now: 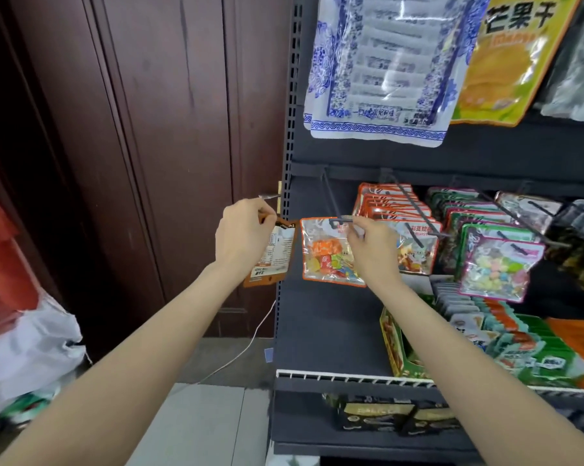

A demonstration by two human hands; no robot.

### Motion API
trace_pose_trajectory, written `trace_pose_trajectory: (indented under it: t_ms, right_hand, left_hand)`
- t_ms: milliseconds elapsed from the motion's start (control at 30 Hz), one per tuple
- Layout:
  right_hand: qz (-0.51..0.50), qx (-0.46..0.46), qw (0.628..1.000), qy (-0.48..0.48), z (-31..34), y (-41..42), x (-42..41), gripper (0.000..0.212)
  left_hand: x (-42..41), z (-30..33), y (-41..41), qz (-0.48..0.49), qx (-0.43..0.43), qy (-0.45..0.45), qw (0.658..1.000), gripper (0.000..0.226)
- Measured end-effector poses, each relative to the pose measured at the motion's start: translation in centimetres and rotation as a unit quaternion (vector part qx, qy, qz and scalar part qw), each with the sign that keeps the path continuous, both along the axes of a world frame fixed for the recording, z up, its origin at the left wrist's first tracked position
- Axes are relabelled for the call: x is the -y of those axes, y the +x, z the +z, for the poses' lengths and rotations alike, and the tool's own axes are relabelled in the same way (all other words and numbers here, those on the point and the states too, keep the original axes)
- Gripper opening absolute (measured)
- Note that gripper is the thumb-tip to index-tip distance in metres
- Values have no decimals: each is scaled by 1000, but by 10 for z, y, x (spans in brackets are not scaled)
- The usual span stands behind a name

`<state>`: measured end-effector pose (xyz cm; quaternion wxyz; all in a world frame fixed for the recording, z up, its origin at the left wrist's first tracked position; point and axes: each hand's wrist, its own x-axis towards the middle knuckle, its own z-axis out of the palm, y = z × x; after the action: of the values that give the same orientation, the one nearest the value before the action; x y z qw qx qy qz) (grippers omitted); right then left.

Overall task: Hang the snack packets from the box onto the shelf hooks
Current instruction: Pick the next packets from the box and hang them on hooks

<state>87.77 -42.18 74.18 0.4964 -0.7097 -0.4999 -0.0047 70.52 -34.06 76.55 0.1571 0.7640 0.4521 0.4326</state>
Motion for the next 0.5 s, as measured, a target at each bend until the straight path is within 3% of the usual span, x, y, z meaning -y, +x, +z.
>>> trace_pose_trajectory:
  t_ms: [167, 267, 433, 500]
  right_hand:
    - [17, 5, 995, -95, 2, 28, -52, 40]
    - [31, -84, 989, -120, 8, 42, -88, 11]
    - [45, -140, 984, -101, 10, 61, -134, 47]
    - [55, -163, 981, -89, 9, 63, -140, 42]
  left_hand:
    - [-22, 3, 15, -3, -14, -3, 1000, 15]
    - [-40, 5, 25, -4, -21, -2, 1000, 14]
    - [-64, 5, 39, 5, -38, -8, 999, 14]
    - [-71, 3, 41, 5, -35, -8, 999, 14]
